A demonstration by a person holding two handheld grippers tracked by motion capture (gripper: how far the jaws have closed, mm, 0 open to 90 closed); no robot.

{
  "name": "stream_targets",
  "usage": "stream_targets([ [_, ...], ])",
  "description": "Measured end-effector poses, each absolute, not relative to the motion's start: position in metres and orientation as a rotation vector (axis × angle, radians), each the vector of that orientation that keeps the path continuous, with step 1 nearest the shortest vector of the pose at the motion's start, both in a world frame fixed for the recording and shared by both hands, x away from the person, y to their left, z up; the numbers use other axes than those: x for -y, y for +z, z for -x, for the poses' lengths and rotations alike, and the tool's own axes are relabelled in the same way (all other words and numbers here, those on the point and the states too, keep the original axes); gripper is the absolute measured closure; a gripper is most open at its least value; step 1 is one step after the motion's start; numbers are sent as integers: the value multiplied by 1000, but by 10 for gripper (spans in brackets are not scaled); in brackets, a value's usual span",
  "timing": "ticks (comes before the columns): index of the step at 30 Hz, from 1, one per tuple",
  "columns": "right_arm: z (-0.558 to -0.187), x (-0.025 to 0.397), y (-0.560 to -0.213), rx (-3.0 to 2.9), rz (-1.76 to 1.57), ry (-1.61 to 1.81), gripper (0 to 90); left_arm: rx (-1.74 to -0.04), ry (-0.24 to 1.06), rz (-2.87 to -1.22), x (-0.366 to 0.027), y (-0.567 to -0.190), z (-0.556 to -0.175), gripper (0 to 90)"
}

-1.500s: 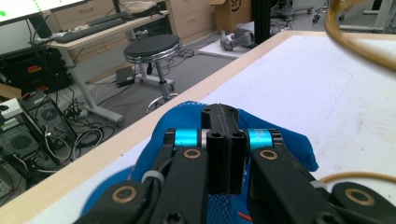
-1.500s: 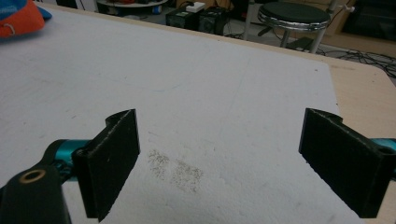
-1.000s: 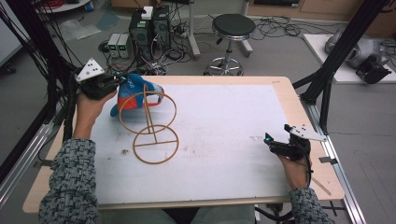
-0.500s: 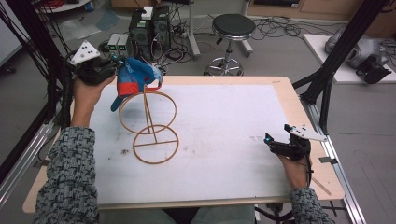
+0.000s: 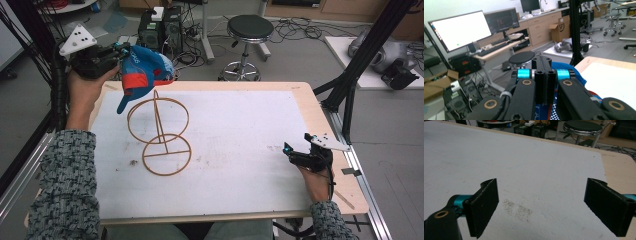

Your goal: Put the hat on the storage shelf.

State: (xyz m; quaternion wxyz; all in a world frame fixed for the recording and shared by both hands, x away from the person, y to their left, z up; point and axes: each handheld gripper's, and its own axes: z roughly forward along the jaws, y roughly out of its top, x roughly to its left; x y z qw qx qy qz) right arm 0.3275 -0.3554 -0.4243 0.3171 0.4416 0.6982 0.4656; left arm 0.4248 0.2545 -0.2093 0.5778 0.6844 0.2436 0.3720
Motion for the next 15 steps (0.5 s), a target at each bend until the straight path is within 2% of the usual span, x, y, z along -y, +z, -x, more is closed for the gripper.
stream_targets([
  [15,-328,355,-425,-1841,-1164,1224,116,-462,853,-1578,-248,-182,-393,898],
])
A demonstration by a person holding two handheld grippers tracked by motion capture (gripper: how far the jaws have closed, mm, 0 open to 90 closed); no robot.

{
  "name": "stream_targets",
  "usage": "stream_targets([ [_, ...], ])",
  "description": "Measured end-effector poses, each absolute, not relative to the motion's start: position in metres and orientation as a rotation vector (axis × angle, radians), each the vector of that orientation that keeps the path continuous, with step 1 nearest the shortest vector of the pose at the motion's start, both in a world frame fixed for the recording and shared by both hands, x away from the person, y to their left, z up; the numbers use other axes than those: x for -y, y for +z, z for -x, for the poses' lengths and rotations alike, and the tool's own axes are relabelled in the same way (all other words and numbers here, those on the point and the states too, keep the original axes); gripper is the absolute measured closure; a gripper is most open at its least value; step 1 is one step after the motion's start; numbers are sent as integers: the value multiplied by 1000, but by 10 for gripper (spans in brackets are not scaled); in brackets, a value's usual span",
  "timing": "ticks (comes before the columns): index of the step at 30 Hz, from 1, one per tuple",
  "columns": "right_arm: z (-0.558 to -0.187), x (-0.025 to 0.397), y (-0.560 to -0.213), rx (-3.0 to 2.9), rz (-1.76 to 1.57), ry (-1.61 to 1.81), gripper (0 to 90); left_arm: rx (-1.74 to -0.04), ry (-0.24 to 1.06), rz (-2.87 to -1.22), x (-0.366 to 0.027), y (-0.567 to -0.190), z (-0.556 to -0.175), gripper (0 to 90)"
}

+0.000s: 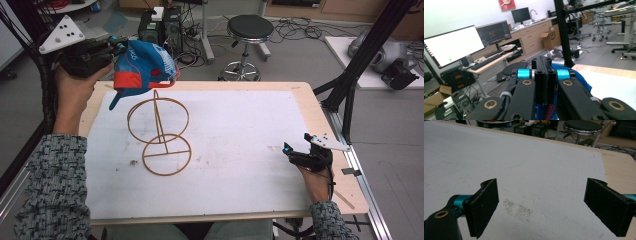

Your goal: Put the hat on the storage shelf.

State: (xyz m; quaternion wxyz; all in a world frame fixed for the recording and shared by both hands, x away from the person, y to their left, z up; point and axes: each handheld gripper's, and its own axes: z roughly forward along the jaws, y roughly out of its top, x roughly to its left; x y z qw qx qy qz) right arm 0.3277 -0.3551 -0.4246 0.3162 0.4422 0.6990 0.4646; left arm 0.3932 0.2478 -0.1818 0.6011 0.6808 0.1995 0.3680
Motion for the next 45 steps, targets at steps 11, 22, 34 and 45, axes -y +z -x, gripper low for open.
stream_targets([
  [11,-327,355,-424,-1842,-1168,1223,116,-360,838,-1621,-233,-178,-367,898],
  [22,-328,354,-425,-1843,-1159,1220,116,-301,829,-1629,-235,-185,-337,898],
  [34,-328,354,-425,-1846,-1163,1222,116,-247,810,-1676,-223,-206,-316,898],
  [45,-328,353,-425,-1848,-1167,1221,116,-201,765,-1728,-211,-225,-298,898],
])
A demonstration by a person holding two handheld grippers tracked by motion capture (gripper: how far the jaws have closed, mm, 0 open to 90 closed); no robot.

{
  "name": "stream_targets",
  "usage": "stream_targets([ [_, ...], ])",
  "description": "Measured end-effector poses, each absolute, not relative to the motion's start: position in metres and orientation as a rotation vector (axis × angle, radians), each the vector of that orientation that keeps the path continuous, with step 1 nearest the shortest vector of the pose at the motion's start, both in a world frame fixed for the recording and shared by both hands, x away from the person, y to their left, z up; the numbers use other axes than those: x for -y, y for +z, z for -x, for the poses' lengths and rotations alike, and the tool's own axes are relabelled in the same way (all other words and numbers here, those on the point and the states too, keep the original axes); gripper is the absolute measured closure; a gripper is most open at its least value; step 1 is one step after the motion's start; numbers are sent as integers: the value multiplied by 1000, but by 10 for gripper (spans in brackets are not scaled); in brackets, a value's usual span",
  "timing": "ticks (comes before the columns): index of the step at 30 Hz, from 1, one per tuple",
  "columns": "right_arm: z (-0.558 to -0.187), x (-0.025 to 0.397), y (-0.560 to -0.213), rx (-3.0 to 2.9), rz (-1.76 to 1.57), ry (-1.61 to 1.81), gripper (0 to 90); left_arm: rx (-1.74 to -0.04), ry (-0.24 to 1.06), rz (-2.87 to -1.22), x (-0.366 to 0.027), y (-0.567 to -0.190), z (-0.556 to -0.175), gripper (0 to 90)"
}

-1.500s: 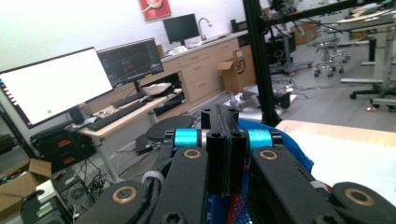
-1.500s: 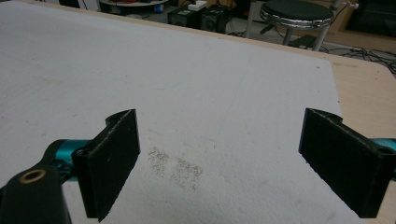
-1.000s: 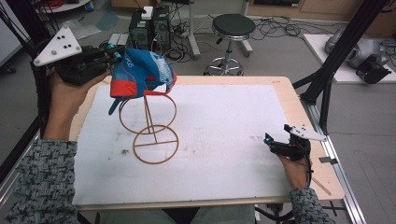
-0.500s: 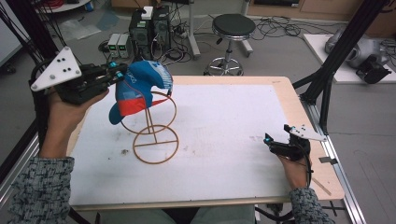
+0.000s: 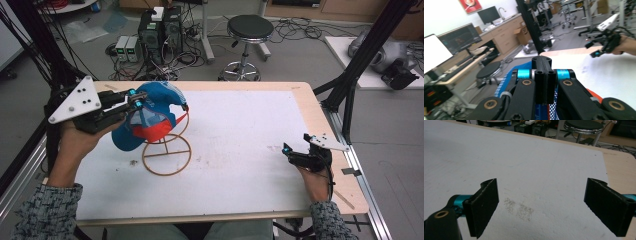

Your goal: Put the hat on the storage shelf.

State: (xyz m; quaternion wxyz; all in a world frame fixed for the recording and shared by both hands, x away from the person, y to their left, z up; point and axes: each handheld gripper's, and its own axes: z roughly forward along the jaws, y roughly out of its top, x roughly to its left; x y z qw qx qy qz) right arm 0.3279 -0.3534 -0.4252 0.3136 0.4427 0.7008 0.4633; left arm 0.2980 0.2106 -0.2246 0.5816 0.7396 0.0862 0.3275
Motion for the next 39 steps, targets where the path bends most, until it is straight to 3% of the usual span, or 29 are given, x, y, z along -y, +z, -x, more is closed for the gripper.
stream_targets([
  [12,-327,354,-425,-1848,-1174,1223,116,-143,713,-1780,-184,-239,-289,898],
  [30,-328,355,-425,-1846,-1170,1225,116,-51,694,-1810,-150,-231,-289,898],
  [39,-328,354,-425,-1850,-1174,1224,116,-119,699,-1858,-155,-243,-297,897],
])
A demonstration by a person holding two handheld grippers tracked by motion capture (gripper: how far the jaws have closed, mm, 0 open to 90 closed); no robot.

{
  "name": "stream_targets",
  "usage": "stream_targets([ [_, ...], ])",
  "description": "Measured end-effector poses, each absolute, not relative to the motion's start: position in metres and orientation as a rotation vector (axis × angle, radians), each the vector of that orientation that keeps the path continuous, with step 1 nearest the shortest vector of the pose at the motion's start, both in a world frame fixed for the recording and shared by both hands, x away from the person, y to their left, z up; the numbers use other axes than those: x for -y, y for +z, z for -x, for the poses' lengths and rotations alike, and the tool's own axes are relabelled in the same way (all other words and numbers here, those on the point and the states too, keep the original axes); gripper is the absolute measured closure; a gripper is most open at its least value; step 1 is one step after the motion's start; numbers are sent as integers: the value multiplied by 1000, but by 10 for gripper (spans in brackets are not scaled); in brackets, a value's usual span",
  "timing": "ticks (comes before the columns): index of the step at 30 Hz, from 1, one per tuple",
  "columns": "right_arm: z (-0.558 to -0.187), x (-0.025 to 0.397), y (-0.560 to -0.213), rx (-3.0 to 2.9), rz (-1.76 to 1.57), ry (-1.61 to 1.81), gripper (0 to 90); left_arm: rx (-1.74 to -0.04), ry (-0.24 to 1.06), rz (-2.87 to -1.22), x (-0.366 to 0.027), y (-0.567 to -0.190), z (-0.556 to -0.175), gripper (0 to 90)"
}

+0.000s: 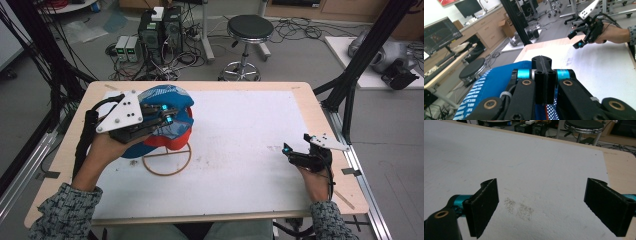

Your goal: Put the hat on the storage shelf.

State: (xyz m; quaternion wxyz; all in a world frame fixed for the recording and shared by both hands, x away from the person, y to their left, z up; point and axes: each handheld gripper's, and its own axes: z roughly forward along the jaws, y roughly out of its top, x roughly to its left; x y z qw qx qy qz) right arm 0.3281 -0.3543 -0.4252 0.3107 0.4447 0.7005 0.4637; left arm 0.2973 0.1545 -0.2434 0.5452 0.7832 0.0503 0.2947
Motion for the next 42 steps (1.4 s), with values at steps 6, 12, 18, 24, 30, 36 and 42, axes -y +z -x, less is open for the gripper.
stream_targets([
  [6,-329,353,-426,-1857,-1179,1220,116,-130,715,-1870,-156,-251,-300,896],
  [12,-329,354,-426,-1852,-1180,1223,116,-120,736,-1888,-153,-254,-298,893],
  [18,-329,354,-426,-1855,-1177,1219,116,-116,730,-1884,-156,-256,-300,888],
  [24,-329,354,-426,-1853,-1177,1218,116,-111,721,-1861,-160,-257,-299,850],
  [30,-329,354,-426,-1856,-1173,1219,116,-106,713,-1862,-159,-259,-299,819],
  [36,-329,354,-426,-1854,-1176,1220,116,-110,712,-1835,-160,-259,-298,763],
  [42,-329,353,-426,-1859,-1176,1220,116,-147,723,-1785,-168,-255,-298,685],
])
